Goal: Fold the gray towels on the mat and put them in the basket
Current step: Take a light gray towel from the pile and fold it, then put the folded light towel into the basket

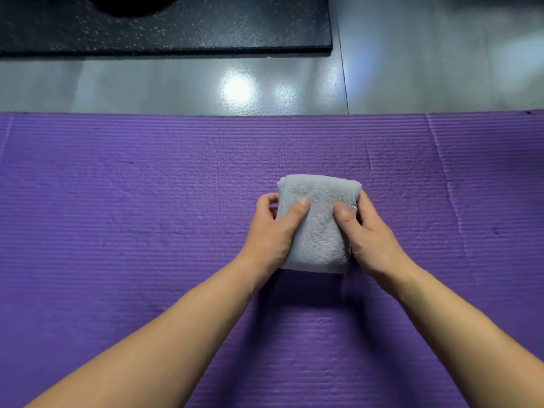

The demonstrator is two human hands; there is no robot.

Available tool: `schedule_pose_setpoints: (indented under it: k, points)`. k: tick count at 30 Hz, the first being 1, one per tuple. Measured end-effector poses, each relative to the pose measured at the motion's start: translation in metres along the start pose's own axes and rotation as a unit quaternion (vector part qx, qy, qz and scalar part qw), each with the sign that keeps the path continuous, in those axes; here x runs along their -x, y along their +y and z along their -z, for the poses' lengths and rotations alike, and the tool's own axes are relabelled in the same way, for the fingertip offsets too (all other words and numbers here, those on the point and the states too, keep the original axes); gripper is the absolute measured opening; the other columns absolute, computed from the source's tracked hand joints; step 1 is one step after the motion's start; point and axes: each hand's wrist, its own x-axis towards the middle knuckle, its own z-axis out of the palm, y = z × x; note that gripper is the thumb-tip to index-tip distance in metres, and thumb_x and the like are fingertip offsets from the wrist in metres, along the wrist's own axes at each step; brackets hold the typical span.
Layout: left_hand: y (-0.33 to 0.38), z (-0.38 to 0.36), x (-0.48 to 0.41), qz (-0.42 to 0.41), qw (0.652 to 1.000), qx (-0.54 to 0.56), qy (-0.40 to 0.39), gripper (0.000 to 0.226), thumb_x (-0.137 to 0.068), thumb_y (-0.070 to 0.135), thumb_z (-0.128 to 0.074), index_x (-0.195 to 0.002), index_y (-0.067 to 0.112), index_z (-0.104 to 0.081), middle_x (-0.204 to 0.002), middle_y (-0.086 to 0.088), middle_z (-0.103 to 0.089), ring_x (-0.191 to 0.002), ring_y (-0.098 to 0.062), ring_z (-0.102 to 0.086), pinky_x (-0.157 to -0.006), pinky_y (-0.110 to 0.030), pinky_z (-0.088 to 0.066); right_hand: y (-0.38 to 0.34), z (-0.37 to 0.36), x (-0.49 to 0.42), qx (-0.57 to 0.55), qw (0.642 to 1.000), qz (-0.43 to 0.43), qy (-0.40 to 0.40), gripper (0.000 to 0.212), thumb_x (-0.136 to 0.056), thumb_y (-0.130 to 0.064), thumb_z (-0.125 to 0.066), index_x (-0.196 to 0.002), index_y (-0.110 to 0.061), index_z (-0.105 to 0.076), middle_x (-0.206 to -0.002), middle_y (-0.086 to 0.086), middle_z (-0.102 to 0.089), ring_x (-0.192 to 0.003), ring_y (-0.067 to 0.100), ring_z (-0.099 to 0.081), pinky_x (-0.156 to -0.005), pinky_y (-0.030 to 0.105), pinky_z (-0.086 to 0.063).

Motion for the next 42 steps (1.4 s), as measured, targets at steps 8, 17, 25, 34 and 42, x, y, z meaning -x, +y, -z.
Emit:
schedule_pose_setpoints:
  k: [8,17,25,34,42]
  points:
    - [0.018,0.042,0.057,0.019,0.999,-0.005,0.026,0.047,-0.091,0.038,-0.073,-0.126,0.013,-0.054,-0.113,0.000,-0.068,-0.087,0.002,-0.065,-0.078,-0.018,-0.051,-0.037,-0.039,0.065,0.088,0.996,0.011,-0.003,0.082,-0.095,-0.033,-0.052,-0.162,-0.029,-0.006,-0.157,-0.003,-0.042,-0.142,0.009,-0.042,-0.121,0.042,-0.032]
    - [0.130,0.119,0.223,0.104,0.994,-0.028,0.029,0.038,-0.095,0.045,-0.065,-0.122,0.019,-0.055,-0.109,0.007,-0.068,-0.089,0.003,-0.067,-0.079,-0.022,-0.052,-0.185,-0.066,0.196,0.163,0.984,0.017,-0.070,0.064,-0.101,-0.046,-0.043,-0.148,-0.066,-0.005,-0.154,-0.021,-0.038,-0.137,0.001,-0.044,-0.110,0.027,-0.039]
    - [0.243,0.188,0.359,0.136,0.983,0.034,0.121,0.048,-0.088,0.058,-0.068,-0.121,0.025,-0.058,-0.112,0.008,-0.071,-0.101,-0.009,-0.070,-0.091,-0.037,-0.056,-0.341,-0.096,0.274,0.156,0.970,0.023,-0.188,0.075,-0.094,-0.048,-0.051,-0.150,-0.065,-0.005,-0.151,-0.011,-0.044,-0.135,0.009,-0.048,-0.112,0.047,-0.042]
    - [0.299,0.290,0.449,0.114,0.959,0.125,0.227,0.053,-0.080,0.062,-0.068,-0.122,0.031,-0.060,-0.114,0.009,-0.073,-0.106,-0.013,-0.070,-0.095,-0.044,-0.056,-0.455,-0.185,0.294,0.230,0.920,0.095,-0.304,0.079,-0.097,-0.042,-0.057,-0.148,-0.068,-0.002,-0.138,-0.007,-0.054,-0.095,0.014,-0.063,-0.090,0.045,-0.054]
    - [0.299,0.456,0.502,0.122,0.927,0.146,0.322,0.037,-0.088,0.054,-0.066,-0.119,0.034,-0.061,-0.110,0.015,-0.072,-0.103,-0.008,-0.068,-0.097,-0.045,-0.054,-0.523,-0.363,0.313,0.263,0.878,0.107,-0.385,0.080,-0.098,-0.042,-0.058,-0.148,-0.067,0.000,-0.136,-0.015,-0.049,-0.099,0.012,-0.063,-0.086,0.043,-0.056]
